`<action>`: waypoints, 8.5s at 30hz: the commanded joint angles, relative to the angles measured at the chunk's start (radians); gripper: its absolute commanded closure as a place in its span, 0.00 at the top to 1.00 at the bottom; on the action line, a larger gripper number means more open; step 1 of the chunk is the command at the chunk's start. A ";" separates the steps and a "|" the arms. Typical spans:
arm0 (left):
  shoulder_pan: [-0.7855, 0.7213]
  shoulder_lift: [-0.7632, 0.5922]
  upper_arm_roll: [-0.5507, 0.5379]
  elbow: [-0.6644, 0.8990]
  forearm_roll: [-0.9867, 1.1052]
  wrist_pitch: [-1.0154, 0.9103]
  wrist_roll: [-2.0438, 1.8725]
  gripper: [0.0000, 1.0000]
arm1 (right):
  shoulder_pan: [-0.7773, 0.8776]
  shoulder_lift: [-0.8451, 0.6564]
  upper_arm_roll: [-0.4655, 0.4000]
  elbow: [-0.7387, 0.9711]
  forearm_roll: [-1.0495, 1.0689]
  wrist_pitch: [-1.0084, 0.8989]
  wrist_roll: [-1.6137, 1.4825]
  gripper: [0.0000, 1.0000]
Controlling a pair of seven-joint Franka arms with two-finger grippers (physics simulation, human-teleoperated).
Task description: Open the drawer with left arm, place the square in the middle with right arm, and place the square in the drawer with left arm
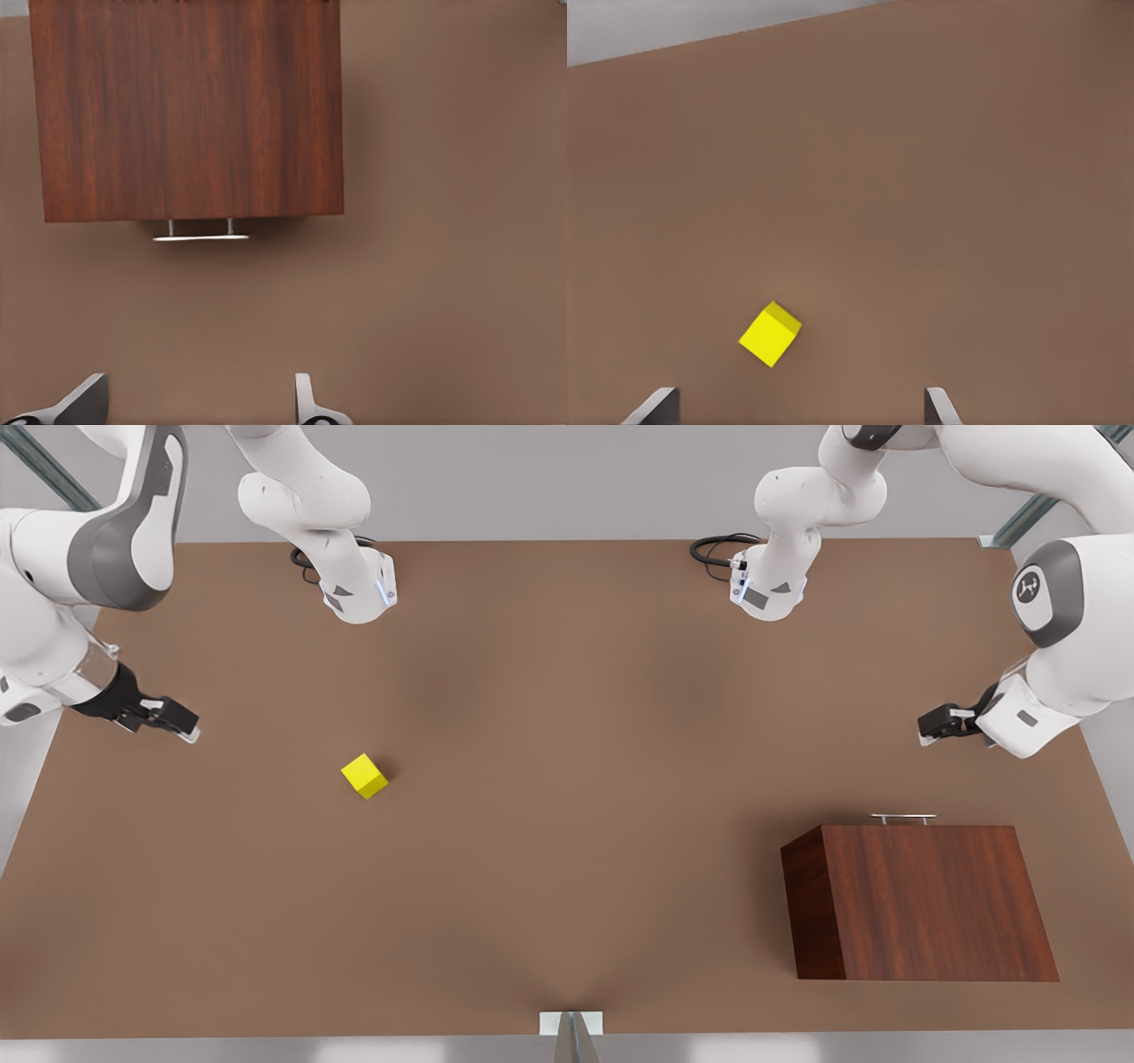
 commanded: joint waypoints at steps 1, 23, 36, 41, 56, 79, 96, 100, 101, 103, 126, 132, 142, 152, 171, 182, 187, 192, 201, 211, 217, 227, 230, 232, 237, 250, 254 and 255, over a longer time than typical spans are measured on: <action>0.000 -0.006 0.000 -0.006 0.008 0.010 0.017 1.00 | 0.025 0.001 -0.001 0.000 0.000 0.022 -0.022 1.00; 0.146 -0.145 0.039 -0.830 0.133 1.132 -1.882 1.00 | 0.031 0.291 0.018 0.110 -0.001 0.083 -0.022 1.00; 0.152 -0.122 0.042 -0.959 0.135 1.366 -1.959 1.00 | 0.020 0.302 0.013 0.084 -0.007 0.088 -0.020 1.00; 0.152 -0.112 0.040 -0.961 0.202 1.366 -1.959 1.00 | 0.118 0.294 0.016 -0.040 -0.006 0.123 0.369 1.00; 0.149 -0.089 0.032 -0.981 0.204 1.375 -1.964 1.00 | 0.247 0.329 -0.002 -0.201 0.040 0.263 1.259 1.00; 0.140 -0.034 0.016 -0.956 0.299 1.376 -1.959 1.00 | 0.241 0.221 0.008 -0.643 0.181 0.815 1.086 1.00; 0.140 0.006 0.011 -0.945 0.301 1.376 -1.965 1.00 | 0.235 0.221 0.002 -0.649 0.166 0.765 0.604 1.00; 0.138 0.002 0.011 -0.945 0.301 1.375 -1.967 1.00 | 0.241 0.222 0.001 -0.649 0.114 0.754 0.449 1.00; 0.138 0.000 0.009 -0.945 0.301 1.372 -1.967 1.00 | 0.243 0.219 0.001 -0.649 0.114 0.746 0.415 1.00; 0.138 -0.004 0.005 -0.945 0.301 1.367 -1.971 1.00 | 0.243 0.219 0.001 -0.649 0.111 0.735 0.386 1.00; 0.137 -0.010 -0.007 -0.948 0.299 1.290 -1.973 1.00 | 0.185 0.296 0.002 -0.650 0.200 0.760 0.388 1.00; 0.137 -0.024 -0.007 -0.948 0.299 1.263 -1.973 1.00 | 0.188 0.297 0.002 -0.658 0.201 0.763 0.391 1.00; 0.137 -0.035 -0.009 -0.948 0.301 1.217 -1.973 1.00 | 0.188 0.332 0.005 -0.655 0.203 0.774 0.391 1.00; 0.137 -0.040 -0.027 -0.950 0.376 1.189 -1.956 1.00 | 0.197 0.342 0.008 -0.653 0.293 0.774 0.412 0.96; 0.137 -0.052 -0.037 -0.950 0.377 1.099 -1.957 1.00 | 0.198 0.359 0.007 -0.643 0.290 0.771 0.414 0.78; 0.137 -0.076 -0.040 -0.948 0.377 1.036 -1.959 1.00 | 0.198 0.368 0.007 -0.640 0.286 0.771 0.412 0.83; 0.137 -0.076 -0.053 -0.948 0.377 1.011 -1.970 1.00 | 0.198 0.375 0.008 -0.640 0.286 0.774 0.412 0.79; 0.137 -0.093 -0.060 -0.948 0.377 0.985 -1.971 1.00 | 0.198 0.363 0.010 -0.629 0.286 0.761 0.411 0.72; 0.137 -0.099 -0.072 -0.948 0.377 0.947 -1.973 1.00 | 0.244 0.345 0.012 -0.546 0.275 0.654 0.503 0.72; 0.137 -0.122 -0.086 -0.948 0.376 0.879 -1.976 1.00 | 0.473 0.463 0.044 -0.141 0.273 0.416 1.105 0.70; 0.137 -0.127 -0.086 -0.948 0.376 0.858 -1.976 1.00 | 0.499 0.576 0.185 0.052 0.272 0.429 1.463 0.70; 0.135 -0.141 -0.101 -0.948 0.376 0.816 -1.980 1.00 | 0.683 0.691 0.194 0.203 0.161 0.435 2.175 0.70; 0.137 -0.142 -0.101 -0.947 0.376 0.806 -1.980 1.00 | 0.708 0.684 0.194 0.169 0.114 0.435 2.248 0.69; 0.137 -0.152 -0.101 -0.947 0.377 0.793 -1.980 1.00 | 0.750 0.684 0.191 0.149 0.114 0.456 2.273 0.68; 0.137 -0.158 -0.112 -0.947 0.376 0.773 -1.983 1.00 | 0.801 0.725 0.193 0.149 0.075 0.571 2.252 0.69; 0.137 -0.207 -0.207 -0.789 0.353 0.516 -1.987 1.00 | 0.813 0.762 0.220 0.155 0.075 0.625 2.021 0.69; 0.137 -0.215 -0.316 -0.297 0.156 -0.030 -1.323 1.00 | 0.843 0.776 0.220 0.156 0.072 0.634 1.933 0.69; 0.137 -0.208 -0.317 -0.240 0.118 -0.044 -1.097 1.00 | 0.843 0.780 0.220 0.156 0.074 0.634 1.899 0.70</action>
